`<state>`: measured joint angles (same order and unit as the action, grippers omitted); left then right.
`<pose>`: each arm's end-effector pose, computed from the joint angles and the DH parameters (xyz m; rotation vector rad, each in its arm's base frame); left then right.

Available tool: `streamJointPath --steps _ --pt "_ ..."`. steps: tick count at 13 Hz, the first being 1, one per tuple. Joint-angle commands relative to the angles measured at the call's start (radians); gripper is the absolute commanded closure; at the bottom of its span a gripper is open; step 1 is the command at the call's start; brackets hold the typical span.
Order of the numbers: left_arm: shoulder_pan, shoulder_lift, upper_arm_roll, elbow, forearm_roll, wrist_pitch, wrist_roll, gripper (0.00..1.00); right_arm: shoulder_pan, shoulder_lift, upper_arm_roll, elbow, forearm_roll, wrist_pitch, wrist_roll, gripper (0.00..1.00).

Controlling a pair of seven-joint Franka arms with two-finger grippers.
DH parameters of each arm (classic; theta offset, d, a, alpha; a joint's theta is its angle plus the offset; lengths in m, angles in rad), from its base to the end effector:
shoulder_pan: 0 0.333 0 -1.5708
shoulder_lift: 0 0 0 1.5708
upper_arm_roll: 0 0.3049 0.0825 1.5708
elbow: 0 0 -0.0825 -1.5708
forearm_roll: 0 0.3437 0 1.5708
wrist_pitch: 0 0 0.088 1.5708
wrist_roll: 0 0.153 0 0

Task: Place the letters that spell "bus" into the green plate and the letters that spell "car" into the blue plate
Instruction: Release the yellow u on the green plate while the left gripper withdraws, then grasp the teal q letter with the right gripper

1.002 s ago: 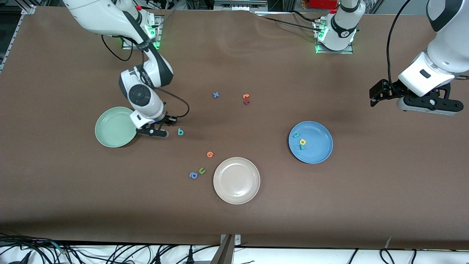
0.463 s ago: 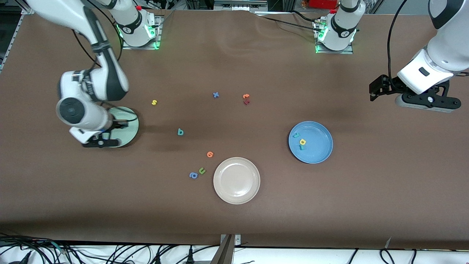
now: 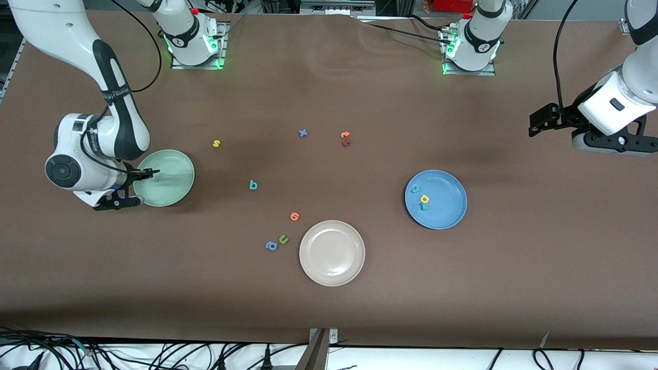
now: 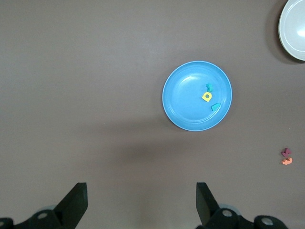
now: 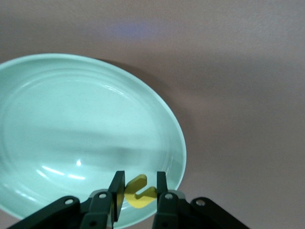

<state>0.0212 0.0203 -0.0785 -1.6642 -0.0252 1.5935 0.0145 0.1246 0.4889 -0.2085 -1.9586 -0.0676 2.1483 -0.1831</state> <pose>0.5122 -0.0329 0.5189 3.1116 -0.1092 -0.1425 0.5376 -0.0522 0.1861 2.9862 0.2304 -0.4652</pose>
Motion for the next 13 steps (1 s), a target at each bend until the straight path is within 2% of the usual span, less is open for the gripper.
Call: streamJointPath --steps 1,3,5,7,10,11,13 --pt "-0.004 0.01 -0.01 0.027 0.017 -0.018 -0.017 0.0 0.0 -0.006 0.008 -0.005 0.02 0.013 -0.022 0.23" --pt "-0.007 0.01 -0.012 0.027 0.024 -0.017 -0.022 0.0 0.001 -0.022 0.014 0.003 0.022 -0.002 -0.006 0.01" --pt "-0.007 0.01 -0.01 0.027 0.021 -0.017 -0.022 0.0 0.006 -0.073 0.061 0.01 0.075 -0.045 0.077 0.01" --pt "-0.009 0.01 -0.012 0.027 0.016 -0.017 -0.021 0.0 0.009 -0.107 0.151 0.013 0.091 -0.065 0.271 0.01" --pt "-0.007 0.01 -0.01 0.027 0.011 -0.017 -0.021 0.0 0.018 -0.095 0.282 0.038 0.091 -0.044 0.555 0.01" --pt "-0.009 0.01 -0.01 0.027 0.013 -0.017 -0.022 0.0 0.038 -0.084 0.309 0.044 0.089 -0.024 0.623 0.01" --pt "-0.009 0.01 -0.012 0.027 0.013 -0.017 -0.022 0.0 0.104 -0.046 0.324 0.044 0.091 0.054 0.721 0.01"
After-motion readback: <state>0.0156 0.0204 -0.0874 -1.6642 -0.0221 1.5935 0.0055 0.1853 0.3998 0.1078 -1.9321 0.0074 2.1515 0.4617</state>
